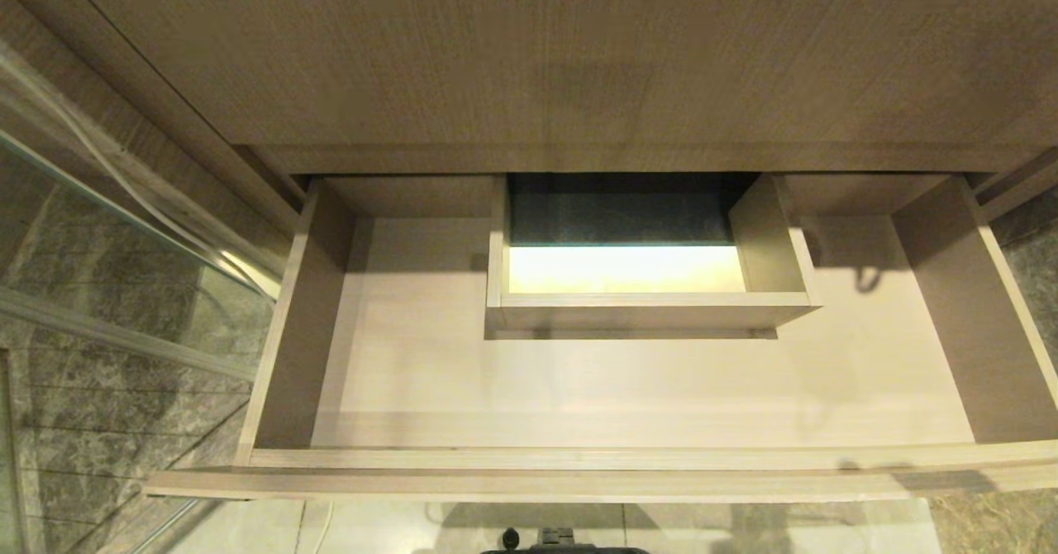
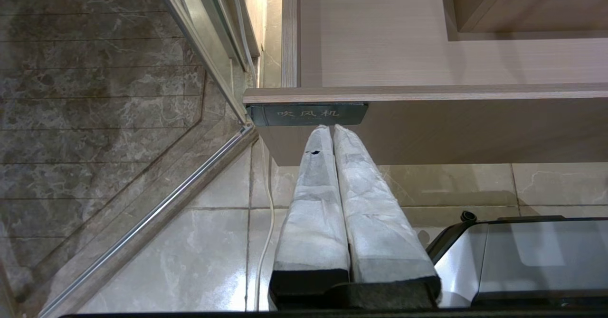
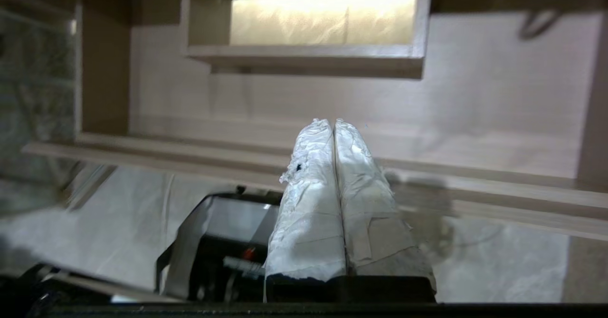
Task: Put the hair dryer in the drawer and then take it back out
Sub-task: Pick up the hairdryer
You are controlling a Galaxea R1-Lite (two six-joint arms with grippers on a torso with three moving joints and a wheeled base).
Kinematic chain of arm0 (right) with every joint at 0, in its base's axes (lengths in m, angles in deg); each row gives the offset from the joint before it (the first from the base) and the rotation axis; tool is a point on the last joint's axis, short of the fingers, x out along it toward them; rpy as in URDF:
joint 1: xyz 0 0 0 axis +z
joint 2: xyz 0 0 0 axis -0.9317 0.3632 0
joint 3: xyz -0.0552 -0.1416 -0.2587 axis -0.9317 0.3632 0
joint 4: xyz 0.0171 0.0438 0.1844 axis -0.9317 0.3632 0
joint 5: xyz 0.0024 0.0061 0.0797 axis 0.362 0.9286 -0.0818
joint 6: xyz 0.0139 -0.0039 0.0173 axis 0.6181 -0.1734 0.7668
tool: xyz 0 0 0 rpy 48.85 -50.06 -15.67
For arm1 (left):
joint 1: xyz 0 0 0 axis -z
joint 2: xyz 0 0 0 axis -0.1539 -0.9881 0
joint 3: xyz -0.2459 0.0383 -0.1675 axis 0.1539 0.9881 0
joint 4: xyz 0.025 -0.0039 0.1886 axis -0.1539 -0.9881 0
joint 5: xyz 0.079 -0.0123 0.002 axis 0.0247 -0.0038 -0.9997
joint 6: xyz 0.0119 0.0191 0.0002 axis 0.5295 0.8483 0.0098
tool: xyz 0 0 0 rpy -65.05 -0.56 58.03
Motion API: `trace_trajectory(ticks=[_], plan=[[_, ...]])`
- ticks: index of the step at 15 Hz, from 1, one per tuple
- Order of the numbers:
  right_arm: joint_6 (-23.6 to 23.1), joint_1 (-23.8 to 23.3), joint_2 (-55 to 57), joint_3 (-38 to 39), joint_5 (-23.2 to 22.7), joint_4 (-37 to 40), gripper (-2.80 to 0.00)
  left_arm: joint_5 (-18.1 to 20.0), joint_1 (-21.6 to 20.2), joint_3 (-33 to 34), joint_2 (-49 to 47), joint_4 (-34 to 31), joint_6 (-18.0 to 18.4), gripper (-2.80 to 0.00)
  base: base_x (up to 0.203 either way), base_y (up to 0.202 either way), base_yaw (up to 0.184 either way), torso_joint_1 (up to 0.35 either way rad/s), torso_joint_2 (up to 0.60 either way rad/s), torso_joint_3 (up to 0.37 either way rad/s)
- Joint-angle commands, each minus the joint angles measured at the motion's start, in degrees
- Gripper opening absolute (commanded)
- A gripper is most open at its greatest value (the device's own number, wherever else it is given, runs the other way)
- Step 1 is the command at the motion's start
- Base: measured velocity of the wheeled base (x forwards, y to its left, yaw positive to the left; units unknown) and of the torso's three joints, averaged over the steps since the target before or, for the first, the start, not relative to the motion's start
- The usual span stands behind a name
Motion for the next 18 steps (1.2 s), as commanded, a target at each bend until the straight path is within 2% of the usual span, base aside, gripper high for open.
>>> trace_trajectory(ticks=[1,4,7,11,14,16,18], plan=[[0.1,0.3,8.1,-5.6,-1.3,3.3,-2.8,0.0,0.0,0.1,0.0,0.0,0.0,-2.8,0.0,0.0,0.0,0.0,0.0,0.0],[1.0,4.6,14.6,-13.8,-0.2,6.1,-2.8,0.0,0.0,0.0,0.0,0.0,0.0,-2.8,0.0,0.0,0.0,0.0,0.0,0.0],[0.5,5.5,15.9,-16.2,0.2,7.4,-2.8,0.0,0.0,0.0,0.0,0.0,0.0,-2.8,0.0,0.0,0.0,0.0,0.0,0.0],[-2.9,6.4,16.7,-20.5,0.4,18.9,-2.8,0.0,0.0,0.0,0.0,0.0,0.0,-2.8,0.0,0.0,0.0,0.0,0.0,0.0],[-3.5,6.4,16.8,-20.2,1.0,19.1,-2.8,0.0,0.0,0.0,0.0,0.0,0.0,-2.8,0.0,0.0,0.0,0.0,0.0,0.0],[-4.2,6.4,16.9,-19.8,7.3,19.1,-2.8,0.0,0.0,0.0,0.0,0.0,0.0,-2.8,0.0,0.0,0.0,0.0,0.0,0.0],[-4.6,6.4,17.3,-20.8,8.3,19.4,-2.8,0.0,0.0,0.0,0.0,0.0,0.0,-2.8,0.0,0.0,0.0,0.0,0.0,0.0]])
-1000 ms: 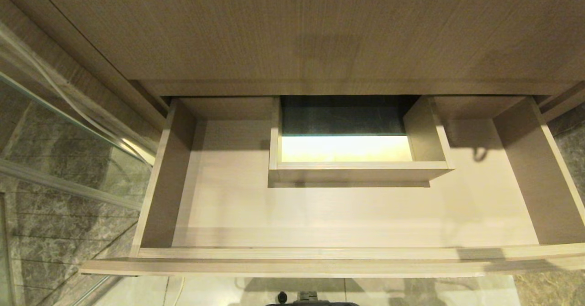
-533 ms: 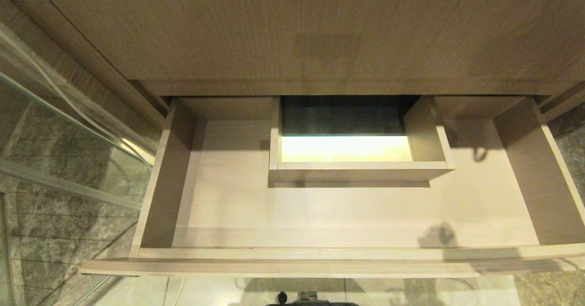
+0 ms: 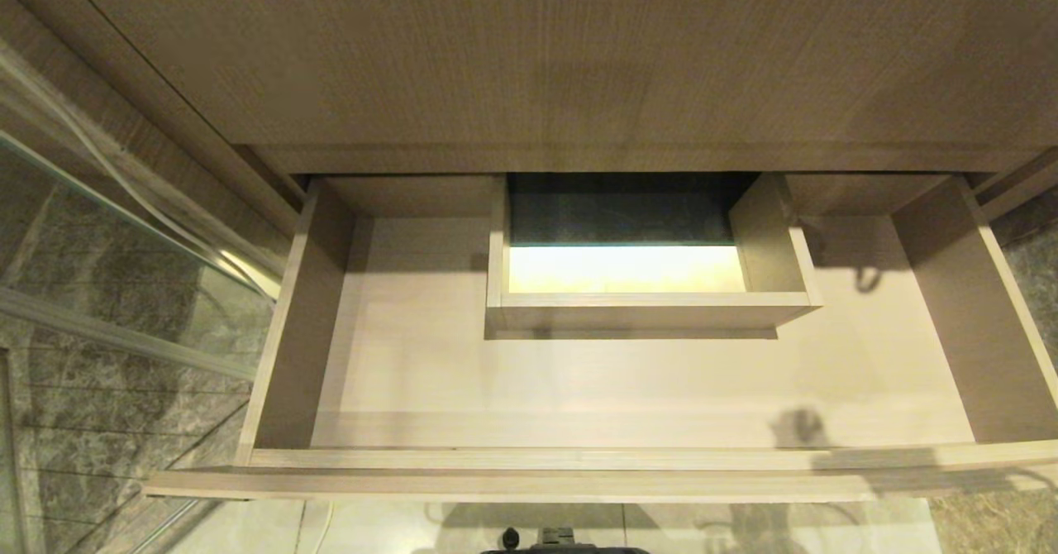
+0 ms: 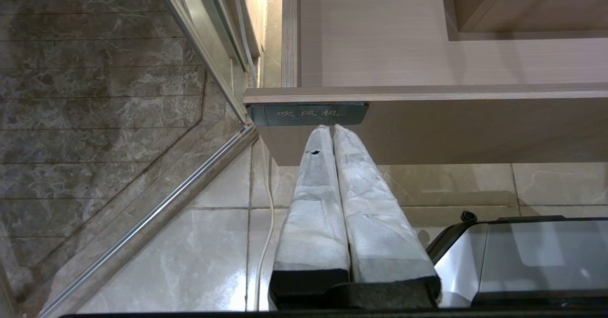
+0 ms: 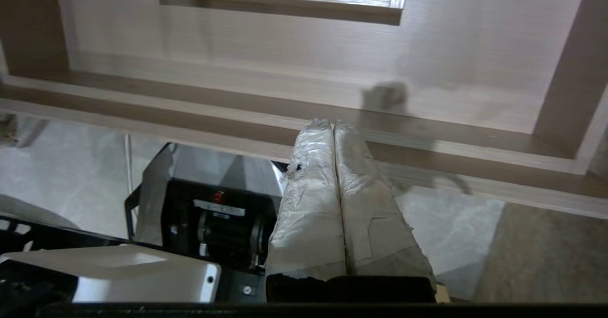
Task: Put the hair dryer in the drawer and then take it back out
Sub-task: Pick up the hairdryer
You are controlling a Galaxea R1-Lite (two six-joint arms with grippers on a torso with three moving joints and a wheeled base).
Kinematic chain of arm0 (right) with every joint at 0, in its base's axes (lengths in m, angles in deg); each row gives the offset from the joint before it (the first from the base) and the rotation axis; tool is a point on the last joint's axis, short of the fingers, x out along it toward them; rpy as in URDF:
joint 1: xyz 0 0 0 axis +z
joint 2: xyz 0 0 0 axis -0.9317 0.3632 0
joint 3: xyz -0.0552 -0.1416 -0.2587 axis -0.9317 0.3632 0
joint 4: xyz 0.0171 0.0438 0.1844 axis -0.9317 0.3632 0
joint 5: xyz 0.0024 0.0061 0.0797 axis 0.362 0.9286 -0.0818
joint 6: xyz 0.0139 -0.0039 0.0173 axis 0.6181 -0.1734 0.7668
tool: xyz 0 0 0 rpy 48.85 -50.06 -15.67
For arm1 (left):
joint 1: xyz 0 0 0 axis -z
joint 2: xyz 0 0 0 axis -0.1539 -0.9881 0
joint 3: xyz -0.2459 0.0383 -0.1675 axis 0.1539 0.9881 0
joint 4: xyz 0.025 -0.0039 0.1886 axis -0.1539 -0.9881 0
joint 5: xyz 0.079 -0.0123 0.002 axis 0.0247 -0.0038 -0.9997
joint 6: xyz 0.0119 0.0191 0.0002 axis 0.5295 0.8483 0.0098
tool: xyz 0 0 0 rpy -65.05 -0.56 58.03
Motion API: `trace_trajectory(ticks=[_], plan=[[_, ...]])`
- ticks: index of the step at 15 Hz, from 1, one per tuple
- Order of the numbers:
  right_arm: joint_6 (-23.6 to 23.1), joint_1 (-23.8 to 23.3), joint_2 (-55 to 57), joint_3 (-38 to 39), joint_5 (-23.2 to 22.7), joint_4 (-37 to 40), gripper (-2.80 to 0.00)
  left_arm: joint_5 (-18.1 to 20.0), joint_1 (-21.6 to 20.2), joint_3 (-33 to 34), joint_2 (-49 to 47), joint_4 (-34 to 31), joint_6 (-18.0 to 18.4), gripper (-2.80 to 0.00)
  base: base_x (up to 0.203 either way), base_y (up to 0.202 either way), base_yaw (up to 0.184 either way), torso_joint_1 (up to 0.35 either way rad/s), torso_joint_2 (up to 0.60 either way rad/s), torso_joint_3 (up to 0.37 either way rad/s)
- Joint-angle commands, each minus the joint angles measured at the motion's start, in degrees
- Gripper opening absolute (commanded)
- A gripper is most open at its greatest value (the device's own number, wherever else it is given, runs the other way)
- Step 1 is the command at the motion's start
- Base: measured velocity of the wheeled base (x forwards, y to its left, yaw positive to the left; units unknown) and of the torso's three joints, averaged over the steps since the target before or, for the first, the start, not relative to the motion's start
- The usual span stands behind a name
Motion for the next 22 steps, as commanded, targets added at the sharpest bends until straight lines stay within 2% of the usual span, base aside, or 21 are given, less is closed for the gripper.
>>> trace_trajectory(ticks=[1,5,8,13,15,17,20,22], plan=[[-1.7,0.0,0.1,-1.0,0.8,0.8,-2.8,0.0,0.0,0.0,0.0,0.0,0.0,-2.8,0.0,0.0,0.0,0.0,0.0,0.0],[-7.4,-0.2,0.4,-2.5,1.6,0.4,-2.8,0.0,0.1,0.0,0.0,0.0,-0.1,-2.8,0.0,0.0,0.0,0.0,0.0,0.0],[-7.5,-0.3,2.6,-6.5,1.7,1.2,-2.8,0.0,0.0,0.0,0.0,0.0,0.0,-2.8,0.0,0.0,0.0,0.0,0.0,0.0],[-7.6,-4.0,2.5,-6.8,2.2,0.3,-2.8,0.0,0.0,0.0,0.0,0.0,0.0,-2.8,0.0,0.0,0.0,0.0,0.0,0.0],[-7.6,-4.1,2.5,-6.8,2.9,0.1,-2.8,0.0,0.0,0.0,0.0,0.0,0.0,-2.8,0.0,0.0,0.0,0.0,0.0,0.0],[-7.6,-4.1,2.5,-6.9,5.6,0.0,-2.8,0.0,0.0,0.0,0.0,0.0,0.0,-2.8,0.0,0.0,0.0,0.0,0.0,0.0],[-7.7,-4.0,3.2,-8.3,5.7,-1.1,-2.8,0.0,0.0,0.0,0.0,0.0,0.0,-2.8,0.0,0.0,0.0,0.0,0.0,0.0],[-7.8,-4.2,5.3,-11.9,6.1,-1.5,-2.8,0.0,0.0,0.0,0.0,0.0,0.0,-2.8,0.0,0.0,0.0,0.0,0.0,0.0]])
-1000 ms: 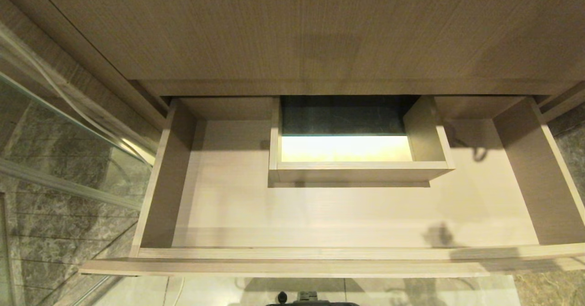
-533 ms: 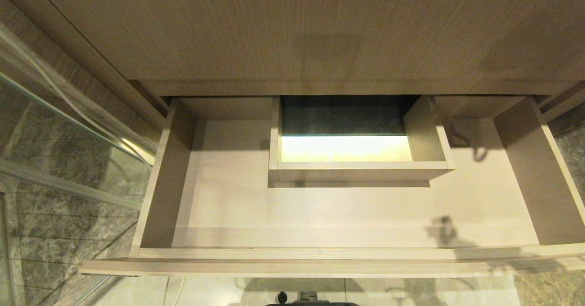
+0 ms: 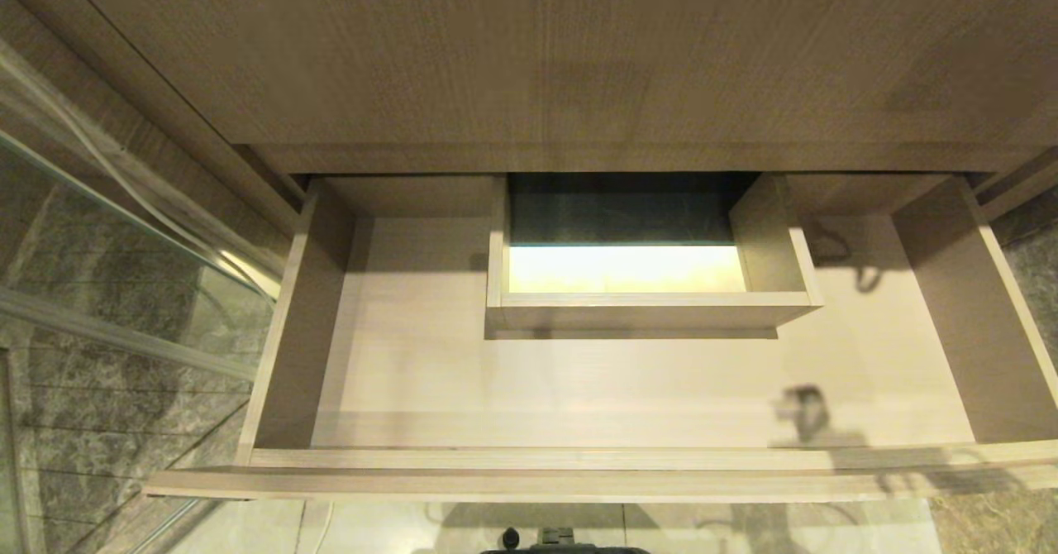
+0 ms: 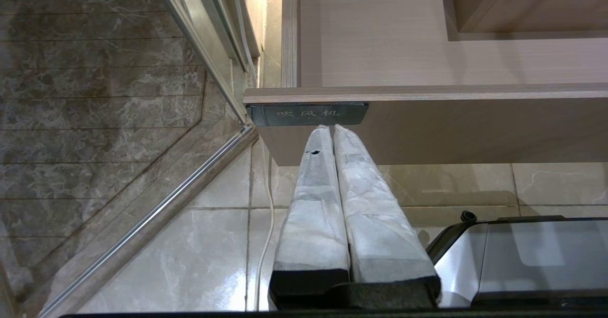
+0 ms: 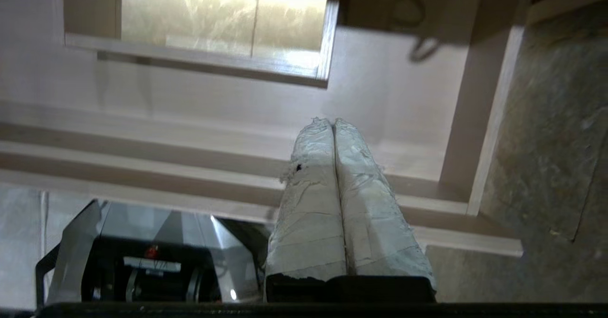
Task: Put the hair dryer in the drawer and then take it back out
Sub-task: Pick up the hairdryer
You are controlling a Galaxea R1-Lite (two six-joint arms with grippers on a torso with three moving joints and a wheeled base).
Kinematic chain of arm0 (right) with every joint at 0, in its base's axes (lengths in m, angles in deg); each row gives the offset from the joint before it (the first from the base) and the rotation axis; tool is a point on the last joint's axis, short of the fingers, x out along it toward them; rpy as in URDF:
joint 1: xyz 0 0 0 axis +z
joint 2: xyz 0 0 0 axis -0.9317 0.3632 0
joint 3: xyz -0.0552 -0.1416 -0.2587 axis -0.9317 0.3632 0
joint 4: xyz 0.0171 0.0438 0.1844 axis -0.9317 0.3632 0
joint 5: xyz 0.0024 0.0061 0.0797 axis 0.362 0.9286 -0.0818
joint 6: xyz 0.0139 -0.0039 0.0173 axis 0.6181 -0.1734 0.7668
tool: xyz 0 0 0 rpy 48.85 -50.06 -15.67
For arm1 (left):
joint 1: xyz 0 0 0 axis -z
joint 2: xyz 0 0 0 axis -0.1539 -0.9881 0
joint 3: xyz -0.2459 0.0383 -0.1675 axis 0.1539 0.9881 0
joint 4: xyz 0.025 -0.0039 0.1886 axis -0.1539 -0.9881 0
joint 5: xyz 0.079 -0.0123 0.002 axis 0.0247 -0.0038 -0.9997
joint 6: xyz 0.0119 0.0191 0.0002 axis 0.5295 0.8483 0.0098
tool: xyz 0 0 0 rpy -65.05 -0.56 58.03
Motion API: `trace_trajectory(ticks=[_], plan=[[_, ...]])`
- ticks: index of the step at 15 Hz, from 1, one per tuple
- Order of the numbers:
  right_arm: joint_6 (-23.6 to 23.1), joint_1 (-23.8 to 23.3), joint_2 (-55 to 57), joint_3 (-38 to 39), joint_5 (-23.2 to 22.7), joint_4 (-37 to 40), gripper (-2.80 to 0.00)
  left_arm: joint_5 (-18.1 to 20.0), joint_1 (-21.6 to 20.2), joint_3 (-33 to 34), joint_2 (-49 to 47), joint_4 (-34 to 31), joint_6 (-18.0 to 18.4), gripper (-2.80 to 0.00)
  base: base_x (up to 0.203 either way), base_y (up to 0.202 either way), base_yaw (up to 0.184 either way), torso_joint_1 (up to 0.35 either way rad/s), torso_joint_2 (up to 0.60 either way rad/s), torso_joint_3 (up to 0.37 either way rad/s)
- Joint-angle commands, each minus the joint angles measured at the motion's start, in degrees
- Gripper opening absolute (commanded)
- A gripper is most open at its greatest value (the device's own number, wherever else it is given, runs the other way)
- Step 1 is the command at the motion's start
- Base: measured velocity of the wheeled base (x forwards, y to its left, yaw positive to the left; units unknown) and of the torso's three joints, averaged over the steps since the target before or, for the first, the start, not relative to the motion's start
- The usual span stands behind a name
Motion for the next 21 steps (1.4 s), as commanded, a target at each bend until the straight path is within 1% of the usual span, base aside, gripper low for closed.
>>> trace_trajectory(ticks=[1,3,5,8,11,12,13,16,19,21], plan=[[-0.1,-0.1,2.8,-3.5,1.3,0.1,-2.8,0.0,0.0,0.0,0.0,0.0,0.0,-2.8,0.0,0.0,0.0,0.0,0.0,0.0],[0.0,-0.1,3.7,-3.4,6.5,0.1,-2.8,0.0,0.1,0.0,0.0,0.0,0.0,-2.8,0.0,0.0,0.0,0.0,0.0,0.0],[-0.1,0.0,4.9,-4.4,6.9,-1.0,-2.8,0.0,0.1,0.0,0.0,0.0,0.0,-2.8,0.0,0.0,0.0,0.0,0.0,0.0],[-0.2,0.0,3.7,-4.3,6.5,-4.0,-2.8,0.0,0.0,0.1,0.0,0.0,-0.1,-2.8,0.0,0.0,0.0,0.0,0.0,0.0],[-1.3,0.0,3.1,-6.4,6.0,-4.1,-2.8,0.0,0.0,0.0,0.0,0.0,0.0,-2.8,0.0,0.0,0.0,0.0,0.0,0.0],[-2.5,0.1,3.0,-6.7,5.4,-4.2,-2.8,0.0,0.1,0.0,0.0,0.0,0.0,-2.8,0.0,0.0,0.0,0.0,0.0,0.0],[-4.0,0.1,2.7,-6.7,4.8,-3.7,0.0,0.0,0.0,0.0,0.0,0.0,0.0,-2.8,0.0,0.0,0.0,0.0,0.0,0.0],[-4.5,0.1,2.3,-6.8,4.8,-3.3,0.0,0.0,0.0,0.0,0.0,0.0,0.0,-2.8,0.0,0.0,0.0,0.0,0.0,0.0],[-4.1,0.0,2.7,-7.2,4.9,-4.8,0.0,0.0,0.0,0.0,0.0,0.0,0.0,-2.8,0.0,0.0,0.0,0.0,0.0,0.0],[-5.1,0.1,3.1,-7.2,5.2,-5.5,0.0,0.0,0.0,0.0,0.0,0.0,0.0,-2.8,0.0,0.0,0.0,0.0,0.0,0.0]])
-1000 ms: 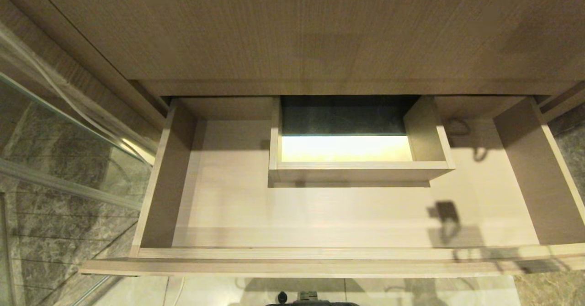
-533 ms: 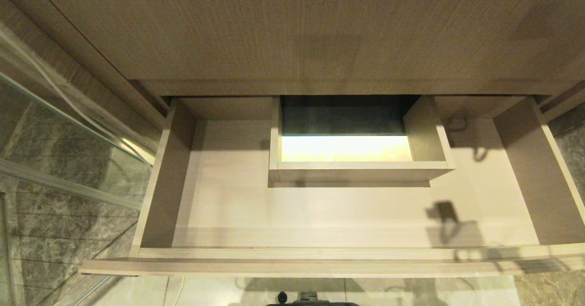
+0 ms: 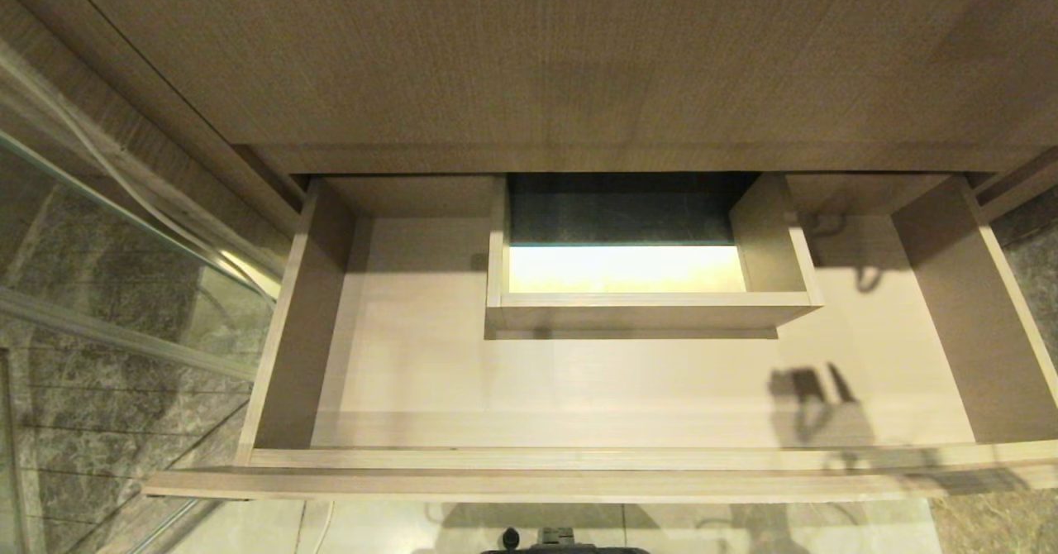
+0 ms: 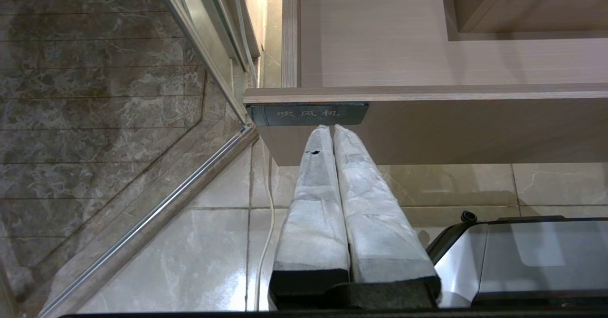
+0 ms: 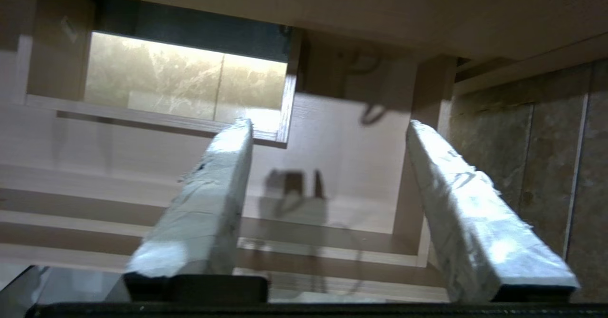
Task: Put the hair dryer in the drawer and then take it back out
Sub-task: Pick up the hairdryer
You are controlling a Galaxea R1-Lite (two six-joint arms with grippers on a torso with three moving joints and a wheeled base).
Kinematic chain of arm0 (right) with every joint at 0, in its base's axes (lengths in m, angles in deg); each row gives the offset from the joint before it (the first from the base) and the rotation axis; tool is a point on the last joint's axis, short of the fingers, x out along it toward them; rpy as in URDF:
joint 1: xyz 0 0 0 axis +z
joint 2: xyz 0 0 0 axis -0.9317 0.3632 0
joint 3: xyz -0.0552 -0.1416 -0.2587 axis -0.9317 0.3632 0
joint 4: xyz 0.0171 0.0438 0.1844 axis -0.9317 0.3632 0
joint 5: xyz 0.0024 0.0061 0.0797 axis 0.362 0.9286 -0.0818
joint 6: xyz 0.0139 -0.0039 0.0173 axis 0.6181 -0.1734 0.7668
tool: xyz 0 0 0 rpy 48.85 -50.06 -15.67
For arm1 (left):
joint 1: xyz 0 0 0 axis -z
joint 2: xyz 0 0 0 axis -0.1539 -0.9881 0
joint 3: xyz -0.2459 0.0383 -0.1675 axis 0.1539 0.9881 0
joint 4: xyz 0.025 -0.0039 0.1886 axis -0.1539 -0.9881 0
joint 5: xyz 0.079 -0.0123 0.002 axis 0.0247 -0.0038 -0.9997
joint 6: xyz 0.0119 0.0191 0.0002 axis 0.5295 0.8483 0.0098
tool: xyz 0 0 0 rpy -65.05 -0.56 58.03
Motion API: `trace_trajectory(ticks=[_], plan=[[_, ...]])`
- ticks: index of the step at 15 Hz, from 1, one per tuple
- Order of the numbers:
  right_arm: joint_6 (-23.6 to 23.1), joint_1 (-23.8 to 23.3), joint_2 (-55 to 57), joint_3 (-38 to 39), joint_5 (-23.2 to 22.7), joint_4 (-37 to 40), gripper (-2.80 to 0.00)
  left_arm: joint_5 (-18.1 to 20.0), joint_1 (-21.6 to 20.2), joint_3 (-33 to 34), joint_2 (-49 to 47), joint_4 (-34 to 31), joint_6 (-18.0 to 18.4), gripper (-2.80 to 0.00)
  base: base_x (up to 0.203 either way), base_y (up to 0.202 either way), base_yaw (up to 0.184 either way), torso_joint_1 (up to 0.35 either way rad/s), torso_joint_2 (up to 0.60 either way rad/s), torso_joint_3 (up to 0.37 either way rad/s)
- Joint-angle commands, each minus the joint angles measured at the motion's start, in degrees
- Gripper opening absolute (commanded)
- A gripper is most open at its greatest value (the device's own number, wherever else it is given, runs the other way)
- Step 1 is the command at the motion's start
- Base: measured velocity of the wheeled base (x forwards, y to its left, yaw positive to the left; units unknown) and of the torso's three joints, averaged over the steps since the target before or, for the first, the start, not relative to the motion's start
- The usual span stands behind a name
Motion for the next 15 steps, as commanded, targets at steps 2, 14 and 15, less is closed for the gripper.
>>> trace_trajectory(ticks=[2,14,15], plan=[[-4.1,0.0,0.3,0.3,0.4,-5.1,0.0,0.0,0.0,0.0,0.0,0.0,0.0,-2.8,0.0,0.0,0.0,0.0,0.0,0.0],[-2.1,-2.2,-6.2,8.0,4.4,-6.0,0.0,0.0,0.0,0.0,0.0,0.0,0.0,-2.8,0.0,0.0,0.0,0.0,0.0,0.0],[-1.8,-2.1,-6.4,7.9,4.3,-6.5,0.0,0.0,0.0,0.0,0.0,0.0,0.0,-2.8,0.0,0.0,0.0,0.0,0.0,0.0]])
